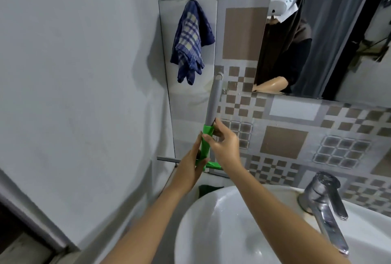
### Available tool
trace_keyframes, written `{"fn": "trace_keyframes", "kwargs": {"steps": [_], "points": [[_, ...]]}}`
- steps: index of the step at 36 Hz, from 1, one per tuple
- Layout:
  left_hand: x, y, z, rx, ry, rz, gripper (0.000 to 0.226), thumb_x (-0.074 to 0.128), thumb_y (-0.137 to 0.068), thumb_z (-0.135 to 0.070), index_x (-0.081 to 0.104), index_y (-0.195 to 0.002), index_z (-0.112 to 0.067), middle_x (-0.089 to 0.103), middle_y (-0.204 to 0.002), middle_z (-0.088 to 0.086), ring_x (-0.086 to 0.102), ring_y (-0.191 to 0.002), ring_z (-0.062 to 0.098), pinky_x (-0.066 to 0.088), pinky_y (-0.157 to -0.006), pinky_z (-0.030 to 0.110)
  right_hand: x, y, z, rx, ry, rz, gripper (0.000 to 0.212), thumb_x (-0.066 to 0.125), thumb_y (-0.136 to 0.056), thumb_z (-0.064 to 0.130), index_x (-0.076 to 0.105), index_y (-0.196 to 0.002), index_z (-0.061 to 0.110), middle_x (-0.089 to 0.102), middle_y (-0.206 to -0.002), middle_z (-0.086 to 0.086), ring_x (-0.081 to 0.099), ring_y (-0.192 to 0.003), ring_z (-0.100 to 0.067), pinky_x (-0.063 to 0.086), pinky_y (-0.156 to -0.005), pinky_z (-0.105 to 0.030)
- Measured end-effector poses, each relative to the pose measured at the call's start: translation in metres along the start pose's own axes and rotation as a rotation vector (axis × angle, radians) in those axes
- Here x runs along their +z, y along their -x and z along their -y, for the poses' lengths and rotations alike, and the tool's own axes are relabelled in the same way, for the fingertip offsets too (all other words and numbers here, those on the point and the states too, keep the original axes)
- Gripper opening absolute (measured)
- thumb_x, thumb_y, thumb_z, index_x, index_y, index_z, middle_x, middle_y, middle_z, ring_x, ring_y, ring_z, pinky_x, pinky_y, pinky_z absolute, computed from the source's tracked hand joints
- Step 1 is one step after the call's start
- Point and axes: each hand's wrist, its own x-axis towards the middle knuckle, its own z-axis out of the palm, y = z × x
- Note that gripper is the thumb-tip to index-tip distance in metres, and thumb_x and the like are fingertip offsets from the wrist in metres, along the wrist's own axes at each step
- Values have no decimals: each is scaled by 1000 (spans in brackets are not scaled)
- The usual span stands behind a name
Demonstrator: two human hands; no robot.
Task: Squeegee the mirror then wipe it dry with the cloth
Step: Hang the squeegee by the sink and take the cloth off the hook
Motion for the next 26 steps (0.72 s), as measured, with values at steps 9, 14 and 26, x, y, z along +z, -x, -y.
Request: {"fn": "trace_keyframes", "kwargs": {"steps": [9, 14, 26], "points": [[23, 7, 28, -105, -9, 87, 74, 51, -94, -24, -3, -138, -45, 62, -113, 11, 60, -96, 16, 51, -85, 27, 3, 5, -32, 129, 60, 72, 48, 66, -81, 5, 52, -127, 12, 61, -105, 4, 55, -107, -13, 45, -98, -34], [34, 0, 40, -129, 38, 110, 74, 55, -91, -25, -1, -130, -53, 62, -102, 8, 60, -87, 11, 53, -82, 28, -1, 0, -46, 161, 114, 125, 48, 65, -81, 5, 52, -126, 14, 62, -108, 3, 57, -110, -17, 48, -99, -41], [52, -24, 64, -158, -7, 138, 78, 51, -94, -27, -9, -142, -41, 61, -119, 12, 61, -102, 20, 52, -91, 39, -1, -18, -69, 168, 130, 118, 55, 65, -82, 4, 45, -133, 12, 61, -124, -6, 54, -119, -19, 43, -103, -33]]}}
